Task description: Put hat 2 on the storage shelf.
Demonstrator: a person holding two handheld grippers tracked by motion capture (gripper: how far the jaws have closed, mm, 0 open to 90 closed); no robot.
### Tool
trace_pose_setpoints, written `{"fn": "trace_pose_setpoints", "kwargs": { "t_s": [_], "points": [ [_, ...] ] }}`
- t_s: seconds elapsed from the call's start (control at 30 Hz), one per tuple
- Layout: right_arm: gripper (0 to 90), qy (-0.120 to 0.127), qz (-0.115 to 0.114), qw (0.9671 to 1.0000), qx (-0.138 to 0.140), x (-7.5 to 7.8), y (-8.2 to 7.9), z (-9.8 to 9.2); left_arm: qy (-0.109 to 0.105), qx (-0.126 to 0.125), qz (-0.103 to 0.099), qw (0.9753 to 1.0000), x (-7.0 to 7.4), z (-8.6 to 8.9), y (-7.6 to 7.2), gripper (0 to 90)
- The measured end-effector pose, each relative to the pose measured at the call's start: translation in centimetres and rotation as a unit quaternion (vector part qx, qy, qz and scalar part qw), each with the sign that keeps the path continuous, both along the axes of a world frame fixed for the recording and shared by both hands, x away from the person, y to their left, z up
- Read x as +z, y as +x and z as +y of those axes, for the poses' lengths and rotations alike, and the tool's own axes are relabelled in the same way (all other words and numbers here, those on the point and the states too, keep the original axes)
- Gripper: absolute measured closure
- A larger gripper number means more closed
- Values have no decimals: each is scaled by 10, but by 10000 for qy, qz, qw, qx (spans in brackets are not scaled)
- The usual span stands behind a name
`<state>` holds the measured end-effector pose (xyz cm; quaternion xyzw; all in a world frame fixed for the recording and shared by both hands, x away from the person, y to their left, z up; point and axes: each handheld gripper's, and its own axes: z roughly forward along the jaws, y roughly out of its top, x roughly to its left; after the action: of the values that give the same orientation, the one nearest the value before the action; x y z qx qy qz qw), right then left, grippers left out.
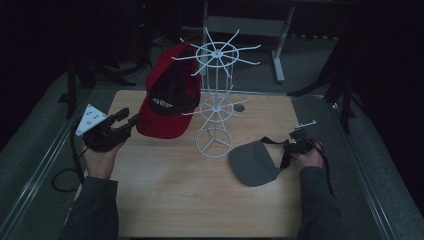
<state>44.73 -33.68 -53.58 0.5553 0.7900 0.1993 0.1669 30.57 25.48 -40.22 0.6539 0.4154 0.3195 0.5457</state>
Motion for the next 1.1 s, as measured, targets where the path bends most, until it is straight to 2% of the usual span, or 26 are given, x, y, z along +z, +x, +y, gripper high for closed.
{"fn": "trace_pose_setpoints", "kwargs": {
  "t_s": [0.1,0.23,0.37,0.57,0.67,0.83,0.97,1.03,1.1],
  "points": [
    [768,61,62,9999,-70,0,1,-2,-7,-6,-7,10000,0,0,0,556],
    [871,89,145,9997,-179,1,3,-4,-8,-5,-16,10000,0,0,-1,556],
    [883,5,99,9997,-201,2,2,-2,1,-6,-28,10000,1,1,-1,557],
    [884,-56,-302,9993,-202,3,-4,3,18,3,-21,10000,1,0,-1,556],
    [885,-59,-610,9980,-182,10,-8,4,-2,6,-26,10000,1,0,-1,556],
    [885,-85,-1113,9937,-120,25,-15,7,6,-13,-28,10000,0,-2,0,557],
    [885,-55,-1391,9903,-1,37,-18,11,14,-11,-23,10000,0,-2,0,557],
    [885,-40,-1429,9897,25,39,-19,11,9,-2,-27,10000,0,-1,0,557],
    [885,89,-1618,9867,131,48,-23,13,-7,1,-30,10000,0,-1,-1,557]
  ]
}}
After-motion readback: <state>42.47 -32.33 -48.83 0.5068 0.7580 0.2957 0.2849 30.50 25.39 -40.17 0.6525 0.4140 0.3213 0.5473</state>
